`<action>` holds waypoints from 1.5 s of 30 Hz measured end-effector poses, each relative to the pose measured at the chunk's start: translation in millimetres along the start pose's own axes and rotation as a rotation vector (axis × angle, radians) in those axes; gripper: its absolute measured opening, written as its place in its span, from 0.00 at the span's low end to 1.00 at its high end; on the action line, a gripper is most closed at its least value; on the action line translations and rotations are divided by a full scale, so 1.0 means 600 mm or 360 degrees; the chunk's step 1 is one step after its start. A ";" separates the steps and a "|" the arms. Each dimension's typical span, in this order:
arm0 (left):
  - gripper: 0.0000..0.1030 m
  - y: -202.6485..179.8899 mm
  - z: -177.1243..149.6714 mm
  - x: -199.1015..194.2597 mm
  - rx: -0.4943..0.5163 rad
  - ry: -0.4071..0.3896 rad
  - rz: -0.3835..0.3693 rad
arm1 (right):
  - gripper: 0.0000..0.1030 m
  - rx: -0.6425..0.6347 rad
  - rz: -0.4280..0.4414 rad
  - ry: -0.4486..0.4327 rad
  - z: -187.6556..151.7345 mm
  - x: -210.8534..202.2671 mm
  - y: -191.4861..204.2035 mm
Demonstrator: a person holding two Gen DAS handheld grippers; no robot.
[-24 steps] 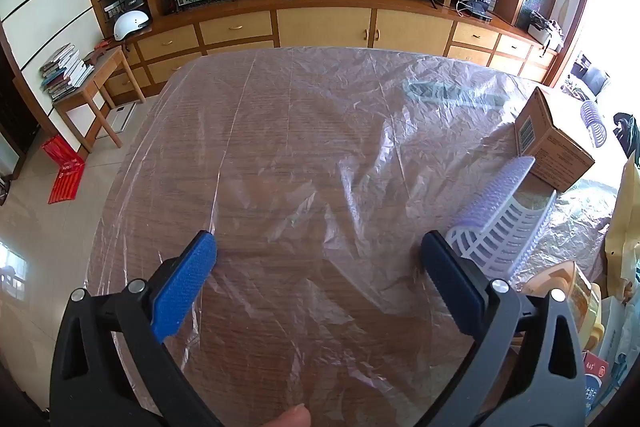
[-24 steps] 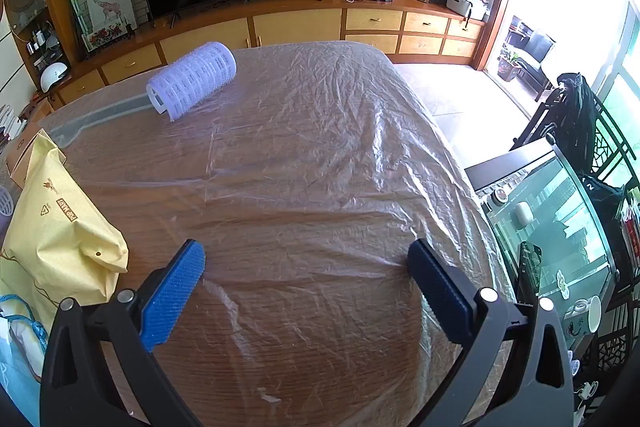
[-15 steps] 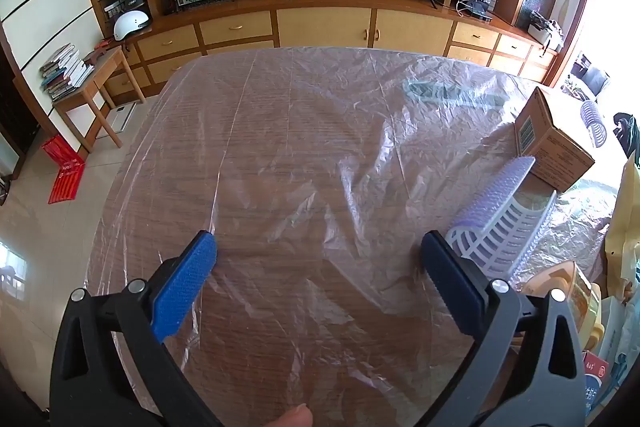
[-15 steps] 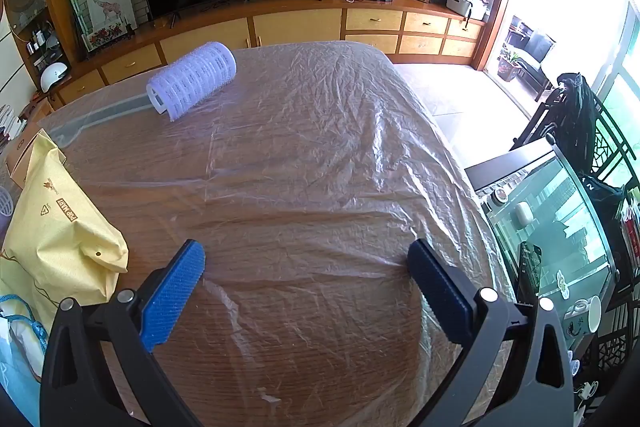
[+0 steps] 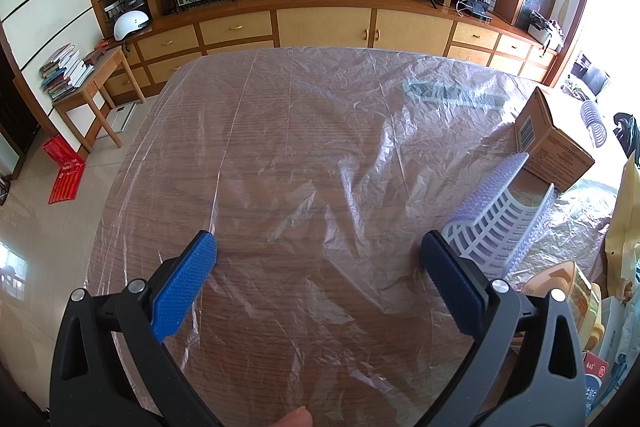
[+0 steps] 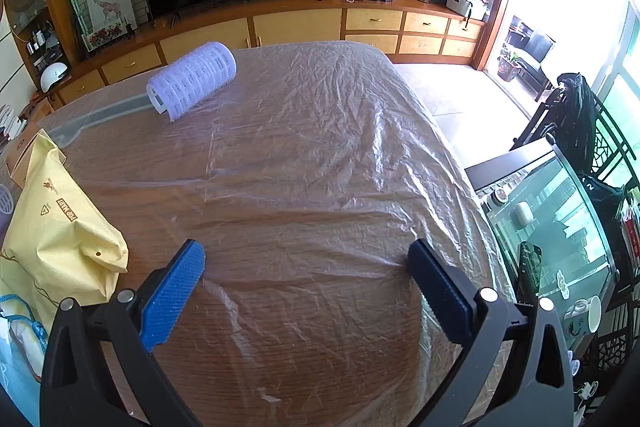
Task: Collect trash
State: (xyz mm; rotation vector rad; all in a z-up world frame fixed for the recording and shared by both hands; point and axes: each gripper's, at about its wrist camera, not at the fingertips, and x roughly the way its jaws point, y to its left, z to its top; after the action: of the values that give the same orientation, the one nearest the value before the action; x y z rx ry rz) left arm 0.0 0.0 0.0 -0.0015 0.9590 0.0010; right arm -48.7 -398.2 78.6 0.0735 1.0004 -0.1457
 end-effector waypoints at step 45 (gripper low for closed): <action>0.99 0.000 0.000 0.002 0.0000 0.0000 0.0000 | 0.96 0.0017 -0.0015 0.0000 0.012 0.008 0.003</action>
State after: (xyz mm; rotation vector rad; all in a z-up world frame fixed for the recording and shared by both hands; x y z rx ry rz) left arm 0.5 0.1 -0.9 -0.0017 0.9589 0.0011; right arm -40.1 -397.9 78.6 0.0787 1.0002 -0.1601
